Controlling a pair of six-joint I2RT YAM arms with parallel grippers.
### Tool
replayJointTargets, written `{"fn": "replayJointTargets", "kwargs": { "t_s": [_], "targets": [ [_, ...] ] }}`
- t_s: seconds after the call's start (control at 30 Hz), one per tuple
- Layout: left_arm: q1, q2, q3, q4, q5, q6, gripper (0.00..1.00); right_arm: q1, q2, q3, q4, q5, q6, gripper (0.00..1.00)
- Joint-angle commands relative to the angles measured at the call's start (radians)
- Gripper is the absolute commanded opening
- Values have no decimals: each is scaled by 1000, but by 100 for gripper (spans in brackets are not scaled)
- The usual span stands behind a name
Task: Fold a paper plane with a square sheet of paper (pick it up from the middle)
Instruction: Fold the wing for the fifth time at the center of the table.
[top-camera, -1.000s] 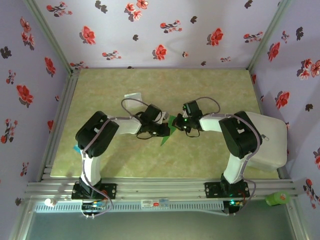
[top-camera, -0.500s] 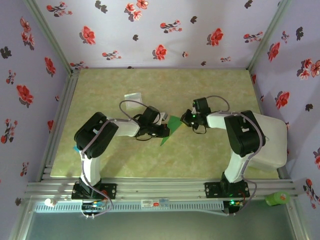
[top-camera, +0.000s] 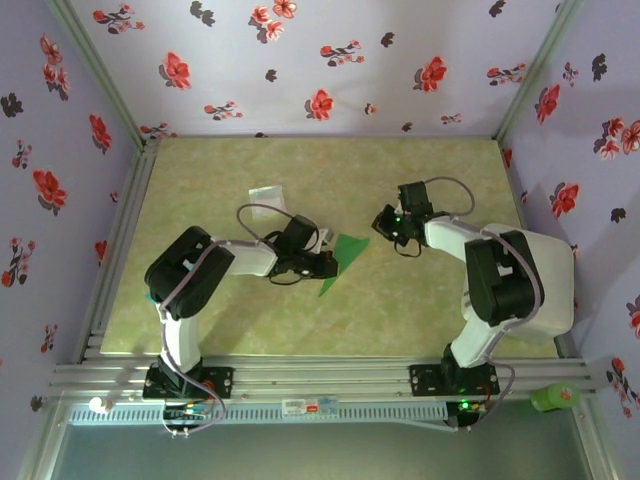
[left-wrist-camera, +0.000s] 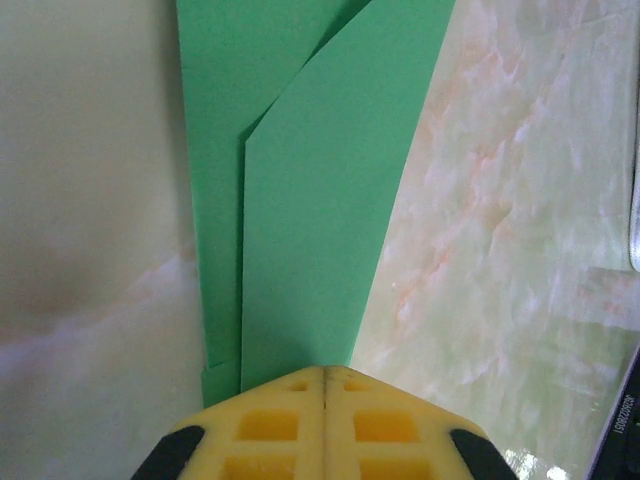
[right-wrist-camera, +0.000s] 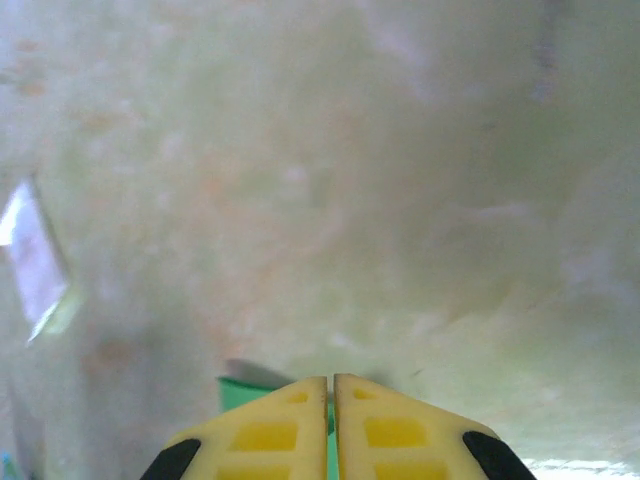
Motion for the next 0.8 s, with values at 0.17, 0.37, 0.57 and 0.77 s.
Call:
{"fn": "replayJointTargets", "kwargs": {
  "t_s": [0.17, 0.37, 0.57, 0.77],
  "targets": [
    [-23, -15, -122, -185, -32, -88, 0, 124, -28, -62, 33, -135, 5, 7],
    [-23, -14, -124, -183, -33, -93, 0, 150, 47, -106, 140, -152, 68, 5],
    [-23, -15, -124, -183, -30, -90, 0, 90, 81, -139, 141, -81, 55, 4],
    [-25, -11, -119, -183, -18, -84, 0, 27, 62, -96, 71, -26, 16, 4]
  ]
}}
